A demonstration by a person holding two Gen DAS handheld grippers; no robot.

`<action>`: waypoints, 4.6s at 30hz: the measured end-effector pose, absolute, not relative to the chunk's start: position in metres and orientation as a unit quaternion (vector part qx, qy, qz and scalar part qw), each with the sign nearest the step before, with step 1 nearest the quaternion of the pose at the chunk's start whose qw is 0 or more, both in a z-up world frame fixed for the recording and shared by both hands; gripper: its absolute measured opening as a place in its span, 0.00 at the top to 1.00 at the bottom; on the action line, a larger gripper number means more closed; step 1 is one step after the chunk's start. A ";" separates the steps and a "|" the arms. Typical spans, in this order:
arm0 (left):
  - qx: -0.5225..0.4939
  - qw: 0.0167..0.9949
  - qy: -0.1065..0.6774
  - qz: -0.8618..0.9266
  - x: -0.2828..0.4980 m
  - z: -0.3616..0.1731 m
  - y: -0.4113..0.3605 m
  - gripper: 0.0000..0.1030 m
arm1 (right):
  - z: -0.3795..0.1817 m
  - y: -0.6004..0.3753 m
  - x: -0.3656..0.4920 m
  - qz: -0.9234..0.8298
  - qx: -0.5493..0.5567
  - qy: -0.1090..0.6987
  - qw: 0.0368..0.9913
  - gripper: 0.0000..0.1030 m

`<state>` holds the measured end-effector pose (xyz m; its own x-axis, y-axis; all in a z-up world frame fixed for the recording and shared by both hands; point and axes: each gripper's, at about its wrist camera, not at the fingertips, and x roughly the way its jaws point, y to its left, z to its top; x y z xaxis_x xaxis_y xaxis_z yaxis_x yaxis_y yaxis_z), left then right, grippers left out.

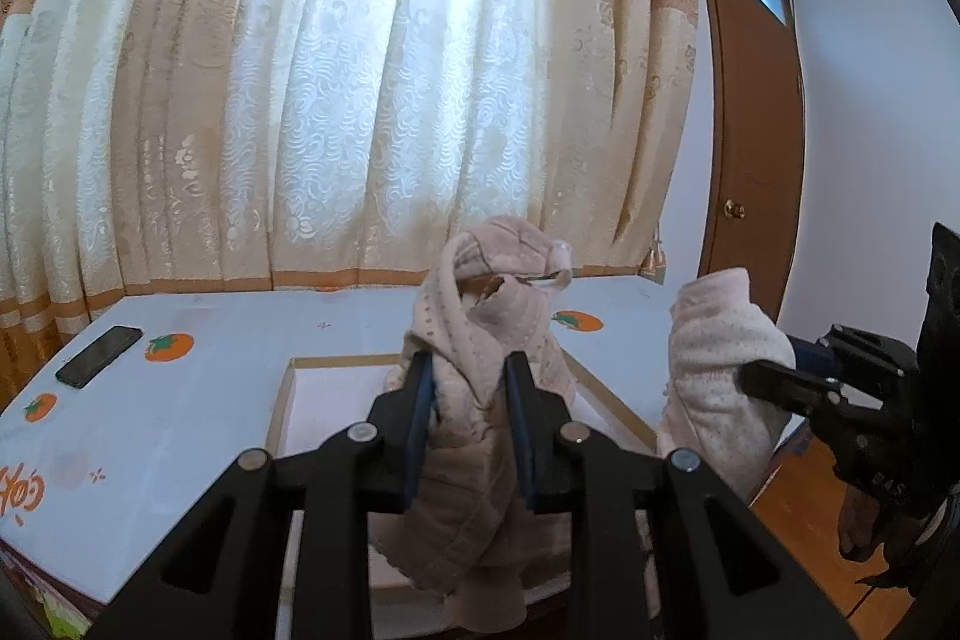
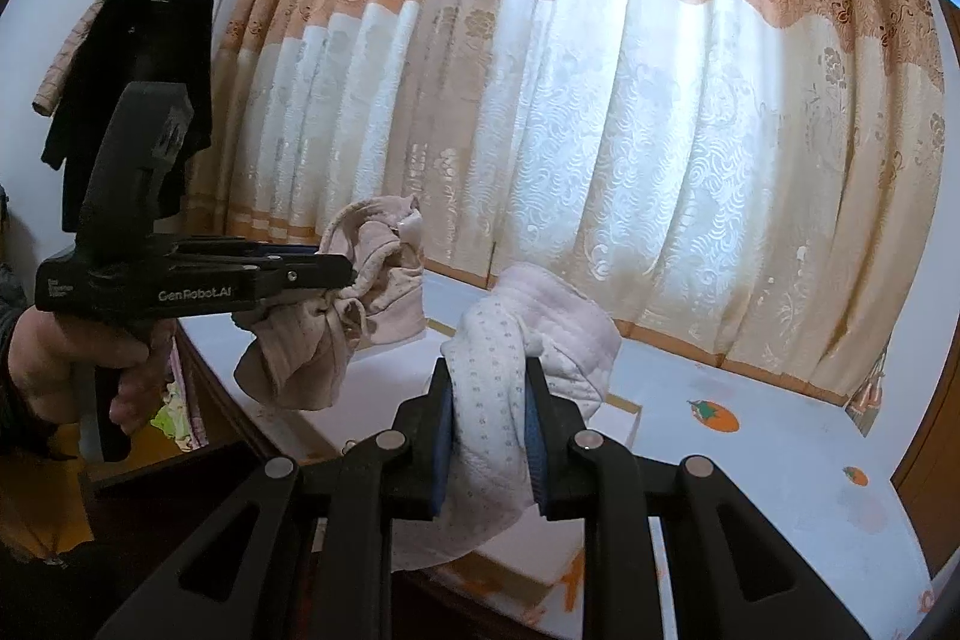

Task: Take underwear out of drawer
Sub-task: 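Carry both held underwear over the cardboard tray, then lower beige underwear into tray with left tool while right tool lowers white dotted underwear, then lower both open tools down into the open drawer of clothes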

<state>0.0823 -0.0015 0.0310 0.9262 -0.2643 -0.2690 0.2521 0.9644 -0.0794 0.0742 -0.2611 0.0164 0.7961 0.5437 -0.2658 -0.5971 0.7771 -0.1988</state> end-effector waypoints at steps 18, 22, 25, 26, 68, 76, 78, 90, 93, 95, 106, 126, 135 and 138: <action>-0.061 0.968 0.197 -0.144 0.167 0.039 -0.017 0.78 | 0.033 -0.260 0.155 0.294 -0.160 0.146 0.931 0.78; -0.062 0.966 0.211 -0.138 0.187 0.037 -0.021 0.78 | 0.031 -0.260 0.179 0.292 -0.166 0.168 0.927 0.78; -0.060 0.963 0.226 -0.136 0.202 0.033 -0.026 0.78 | 0.027 -0.256 0.196 0.293 -0.172 0.191 0.921 0.78; -0.066 0.961 0.232 -0.135 0.208 0.031 -0.027 0.78 | 0.026 -0.256 0.201 0.292 -0.173 0.196 0.920 0.78; -0.063 0.923 0.367 -0.095 0.304 -0.024 -0.049 0.60 | -0.027 -0.233 0.327 0.254 -0.162 0.361 0.883 0.46; -0.063 0.935 0.333 -0.101 0.287 -0.009 -0.048 0.42 | -0.014 -0.238 0.317 0.249 -0.151 0.342 0.894 0.40; -0.054 0.937 0.328 -0.105 0.281 -0.007 -0.051 0.42 | -0.012 -0.239 0.312 0.250 -0.151 0.339 0.894 0.39; -0.057 0.942 0.313 -0.104 0.253 0.000 -0.047 0.42 | 0.000 -0.241 0.285 0.252 -0.142 0.331 0.898 0.36; -0.053 0.944 0.309 -0.102 0.246 0.000 -0.046 0.42 | 0.003 -0.240 0.277 0.257 -0.136 0.326 0.900 0.36; -0.053 0.945 0.307 -0.101 0.242 0.001 -0.045 0.42 | 0.004 -0.238 0.271 0.261 -0.140 0.323 0.899 0.35; -0.055 0.950 0.284 -0.116 0.191 0.011 -0.042 0.34 | 0.023 -0.248 0.219 0.283 -0.115 0.302 0.903 0.34; -0.050 0.947 0.272 -0.162 0.110 -0.007 -0.048 0.31 | 0.027 -0.270 0.132 0.322 -0.079 0.296 0.896 0.29; -0.032 0.936 0.307 -0.171 0.075 -0.043 -0.038 0.29 | 0.027 -0.285 0.082 0.334 -0.105 0.315 0.882 0.29; -0.029 0.931 0.322 -0.170 0.070 -0.056 -0.035 0.29 | 0.029 -0.290 0.071 0.331 -0.113 0.320 0.880 0.28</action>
<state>0.0696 -0.0352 -0.0562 0.7350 -0.3361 -0.5889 0.2984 0.9402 -0.1642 0.0713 -0.2902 0.0286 0.5755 0.5114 -0.6382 -0.6556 0.7550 0.0138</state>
